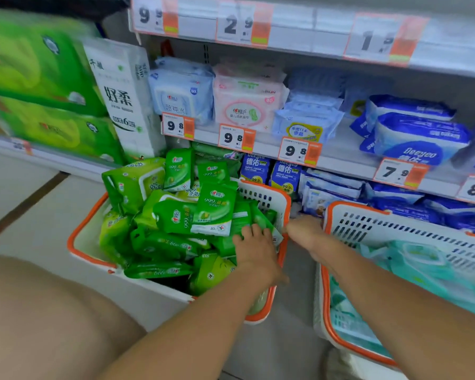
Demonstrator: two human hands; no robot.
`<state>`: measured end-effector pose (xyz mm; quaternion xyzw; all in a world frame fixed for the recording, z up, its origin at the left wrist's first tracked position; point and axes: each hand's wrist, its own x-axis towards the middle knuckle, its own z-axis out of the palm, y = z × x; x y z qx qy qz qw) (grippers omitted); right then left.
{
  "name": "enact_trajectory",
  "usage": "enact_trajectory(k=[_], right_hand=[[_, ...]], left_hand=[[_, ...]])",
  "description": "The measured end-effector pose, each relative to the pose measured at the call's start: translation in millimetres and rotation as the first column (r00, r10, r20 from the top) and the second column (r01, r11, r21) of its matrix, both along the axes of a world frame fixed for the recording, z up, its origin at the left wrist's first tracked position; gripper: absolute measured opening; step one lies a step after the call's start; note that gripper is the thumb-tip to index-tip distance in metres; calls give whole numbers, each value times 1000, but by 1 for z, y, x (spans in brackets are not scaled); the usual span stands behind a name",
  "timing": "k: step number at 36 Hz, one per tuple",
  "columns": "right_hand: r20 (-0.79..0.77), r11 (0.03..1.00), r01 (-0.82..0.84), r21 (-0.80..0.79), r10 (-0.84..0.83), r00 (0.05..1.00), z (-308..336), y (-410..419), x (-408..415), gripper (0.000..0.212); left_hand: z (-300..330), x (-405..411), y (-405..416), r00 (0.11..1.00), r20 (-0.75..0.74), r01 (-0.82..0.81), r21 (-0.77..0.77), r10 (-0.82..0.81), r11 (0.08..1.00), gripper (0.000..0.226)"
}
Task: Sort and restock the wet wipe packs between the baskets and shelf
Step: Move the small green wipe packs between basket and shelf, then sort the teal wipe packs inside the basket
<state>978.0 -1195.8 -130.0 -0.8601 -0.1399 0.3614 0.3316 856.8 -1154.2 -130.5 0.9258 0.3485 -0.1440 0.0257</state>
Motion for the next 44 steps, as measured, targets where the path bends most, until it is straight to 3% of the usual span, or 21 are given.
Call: enact_trajectory(k=[2,10,15,19,20,22,24,25,27,29,31,34,39,41,44], right_hand=[[-31,999,-42,34,43,999,-12,10,-3,34],[-18,978,-197,66,198,980,-26,49,-28,33],[-90,963,-224,151,239,967,-10,51,-48,20],[-158,903,-397,165,422,893,-9,45,-61,49],[-145,889,-424,173,448,882,-10,43,-62,53],[67,888,-428,168,423,904,-6,35,-57,35],[405,932,-361,35,317,858,3,21,-40,16],[514,954,-294,-51,278,812,8,10,-27,19],[603,967,-176,-184,253,756,13,-15,3,28],[583,965,-83,-250,218,783,14,-46,32,29],[571,961,7,-278,160,805,13,-74,54,32],[531,946,95,-309,89,843,20,-112,72,32],[462,947,100,-306,56,885,29,-164,73,20],[477,925,143,-351,45,878,34,-192,77,30],[521,847,302,-437,-35,853,38,-246,92,64]], left_hand=[[2,-3,12,999,-38,-32,4,32,999,107],[6,-31,49,984,-147,-102,29,106,994,106],[7,-45,66,964,-229,-126,40,132,991,112],[11,-56,77,945,-255,-197,63,206,978,110],[11,-57,79,938,-258,-220,68,230,973,108],[13,-55,79,931,-259,-243,81,256,967,103],[17,-44,76,960,-167,-217,73,226,973,87],[20,-35,71,974,-75,-210,36,212,977,76],[26,-12,57,966,120,-210,-163,231,964,56],[28,12,35,952,179,-164,-392,250,905,49],[24,30,15,960,147,-135,-501,238,855,60],[18,48,-12,974,117,-112,-501,196,858,73],[30,82,-56,978,159,-18,-572,133,820,62],[26,93,-65,975,171,-12,-590,139,807,65],[13,101,-73,967,154,-73,-594,202,801,70]])
